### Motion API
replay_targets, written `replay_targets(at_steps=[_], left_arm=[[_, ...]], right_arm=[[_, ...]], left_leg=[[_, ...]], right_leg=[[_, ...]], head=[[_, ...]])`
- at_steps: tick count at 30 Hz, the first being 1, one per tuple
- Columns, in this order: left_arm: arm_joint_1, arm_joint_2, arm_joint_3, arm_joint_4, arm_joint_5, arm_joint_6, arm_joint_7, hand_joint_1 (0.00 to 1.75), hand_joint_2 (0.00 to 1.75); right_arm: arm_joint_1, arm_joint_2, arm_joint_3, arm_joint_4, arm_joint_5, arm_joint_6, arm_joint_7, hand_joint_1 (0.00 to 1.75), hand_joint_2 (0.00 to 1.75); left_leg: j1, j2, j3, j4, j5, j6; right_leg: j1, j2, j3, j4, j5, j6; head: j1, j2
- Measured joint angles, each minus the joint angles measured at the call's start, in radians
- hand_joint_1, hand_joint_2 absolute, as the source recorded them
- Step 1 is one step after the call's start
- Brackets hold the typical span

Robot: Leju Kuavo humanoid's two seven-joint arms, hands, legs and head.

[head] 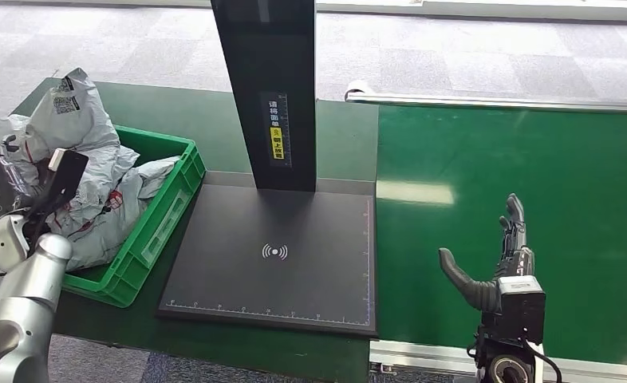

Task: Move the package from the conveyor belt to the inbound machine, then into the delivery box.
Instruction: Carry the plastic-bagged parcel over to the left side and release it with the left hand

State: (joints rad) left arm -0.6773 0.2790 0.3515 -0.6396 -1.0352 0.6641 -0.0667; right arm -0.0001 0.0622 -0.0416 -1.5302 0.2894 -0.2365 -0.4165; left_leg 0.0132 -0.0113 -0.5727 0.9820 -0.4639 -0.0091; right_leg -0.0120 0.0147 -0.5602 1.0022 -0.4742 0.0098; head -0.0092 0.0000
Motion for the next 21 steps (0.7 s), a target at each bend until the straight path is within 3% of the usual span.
replay_targets(at_steps=[3, 8, 13, 17, 21], left_arm=[[0.000, -0.005, 0.012, -0.001, 0.133, -0.035, -0.085, 0.00, 1.75], [-0.001, -0.033, 0.084, -0.020, 0.604, -0.203, -0.309, 0.00, 1.75], [0.007, -0.054, 0.103, -0.079, 0.857, -0.265, -0.456, 0.00, 1.75], [0.075, -0.105, 0.082, -0.254, 1.044, -0.365, -0.554, 0.00, 1.75], [0.204, -0.198, -0.020, -0.495, 1.167, -0.538, -0.551, 0.00, 1.75]], right_arm=[[0.000, 0.002, 0.000, 0.000, 0.001, 0.000, 0.002, 0.00, 1.75], [0.001, 0.003, 0.000, 0.002, -0.004, 0.000, 0.005, 0.00, 1.75], [0.001, 0.003, 0.000, 0.006, -0.013, 0.000, 0.006, 0.00, 1.75], [-0.003, 0.003, 0.001, 0.016, -0.028, 0.007, 0.001, 0.00, 1.75], [-0.020, 0.009, 0.010, 0.039, -0.073, 0.067, -0.002, 0.00, 1.75]], left_leg=[[0.000, 0.000, 0.000, 0.000, 0.000, 0.000], [0.000, 0.000, 0.000, 0.000, 0.000, 0.000], [0.000, 0.000, 0.000, 0.000, 0.000, 0.000], [0.000, 0.000, 0.000, 0.000, 0.000, 0.000], [-0.001, 0.000, -0.001, 0.000, -0.001, 0.001]], right_leg=[[0.000, 0.000, 0.000, 0.000, 0.000, 0.000], [0.000, 0.000, 0.000, 0.000, 0.000, 0.000], [0.000, 0.000, 0.000, 0.000, 0.000, 0.000], [0.000, 0.000, 0.000, 0.000, 0.000, 0.000], [-0.002, 0.000, 0.000, -0.001, 0.000, 0.000]], head=[[0.000, 0.000], [0.000, 0.000], [0.000, 0.000], [0.000, 0.000], [0.000, 0.000]])
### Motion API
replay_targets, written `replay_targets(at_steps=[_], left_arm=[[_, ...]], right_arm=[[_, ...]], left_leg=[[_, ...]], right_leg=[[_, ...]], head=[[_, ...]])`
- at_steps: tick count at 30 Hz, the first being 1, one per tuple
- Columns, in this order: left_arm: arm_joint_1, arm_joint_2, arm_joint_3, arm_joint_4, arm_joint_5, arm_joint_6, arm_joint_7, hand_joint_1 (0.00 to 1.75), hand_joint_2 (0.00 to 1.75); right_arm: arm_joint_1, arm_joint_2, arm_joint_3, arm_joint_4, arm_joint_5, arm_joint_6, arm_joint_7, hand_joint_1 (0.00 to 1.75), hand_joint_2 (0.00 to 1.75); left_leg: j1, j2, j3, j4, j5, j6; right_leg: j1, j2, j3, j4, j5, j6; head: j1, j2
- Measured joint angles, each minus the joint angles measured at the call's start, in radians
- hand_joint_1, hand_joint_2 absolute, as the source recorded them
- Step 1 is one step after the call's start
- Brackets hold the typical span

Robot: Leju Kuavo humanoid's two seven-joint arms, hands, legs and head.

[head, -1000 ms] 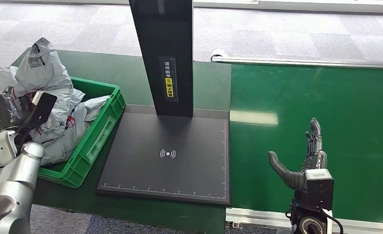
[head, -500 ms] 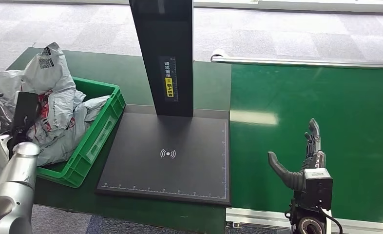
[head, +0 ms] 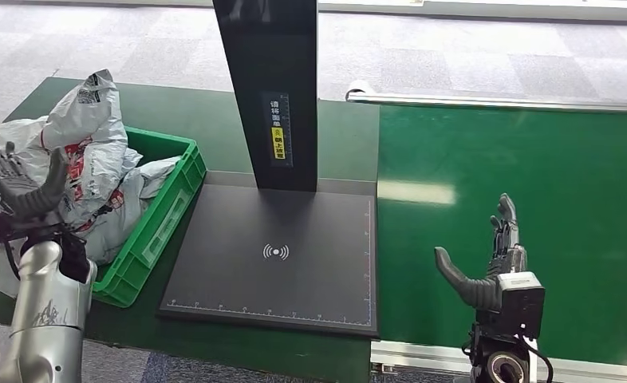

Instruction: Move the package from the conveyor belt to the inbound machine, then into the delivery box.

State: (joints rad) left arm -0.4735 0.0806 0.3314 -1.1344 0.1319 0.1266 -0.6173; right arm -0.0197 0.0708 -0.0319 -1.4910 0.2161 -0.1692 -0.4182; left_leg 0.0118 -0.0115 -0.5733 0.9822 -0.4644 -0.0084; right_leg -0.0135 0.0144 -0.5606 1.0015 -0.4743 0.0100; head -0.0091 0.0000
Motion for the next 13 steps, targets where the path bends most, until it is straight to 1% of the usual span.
replay_targets(at_steps=[2, 5, 7, 9, 12, 13], left_arm=[[0.068, -0.052, -0.074, -0.096, -0.004, -0.056, 0.032, 0.00, 1.75], [0.156, -0.122, -0.205, -0.163, -0.055, -0.081, 0.080, 0.00, 1.75], [0.200, -0.159, -0.283, -0.168, -0.050, -0.111, 0.085, 0.00, 1.75], [0.234, -0.190, -0.344, -0.154, -0.024, -0.160, 0.083, 0.00, 1.75], [0.284, -0.227, -0.411, -0.109, 0.010, -0.232, 0.074, 0.00, 1.75], [0.292, -0.232, -0.421, -0.100, 0.014, -0.241, 0.072, 0.00, 1.75]], right_arm=[[-0.007, 0.008, 0.007, 0.017, -0.040, 0.055, -0.001, 0.00, 1.75], [-0.016, 0.024, 0.017, 0.058, -0.095, 0.127, -0.009, 0.00, 1.75], [-0.026, 0.035, 0.023, 0.090, -0.118, 0.157, -0.017, 0.00, 1.75], [-0.035, 0.044, 0.028, 0.123, -0.133, 0.178, -0.022, 0.00, 1.75], [-0.042, 0.058, 0.041, 0.168, -0.138, 0.199, -0.023, 0.00, 1.75], [-0.043, 0.061, 0.044, 0.175, -0.138, 0.202, -0.023, 0.00, 1.75]], left_leg=[[-0.001, 0.000, 0.000, 0.000, 0.000, 0.000], [-0.001, -0.001, 0.000, 0.000, -0.001, 0.001], [-0.001, -0.001, 0.000, 0.000, -0.001, 0.001], [-0.001, 0.000, 0.000, 0.000, -0.001, 0.001], [-0.001, 0.000, 0.000, 0.000, -0.001, 0.001], [-0.001, 0.000, 0.000, 0.000, -0.001, 0.001]], right_leg=[[-0.001, 0.000, 0.000, 0.000, 0.000, 0.000], [-0.001, -0.001, 0.000, 0.000, 0.000, 0.001], [-0.001, 0.000, 0.000, 0.000, 0.000, 0.001], [-0.001, 0.000, 0.000, 0.000, 0.000, 0.001], [-0.001, 0.000, 0.000, 0.000, 0.000, 0.001], [-0.001, 0.000, 0.000, 0.000, 0.000, 0.001]], head=[[0.000, 0.000], [0.000, 0.000], [0.000, 0.000], [0.000, 0.000], [0.000, 0.000], [-0.001, 0.000]])
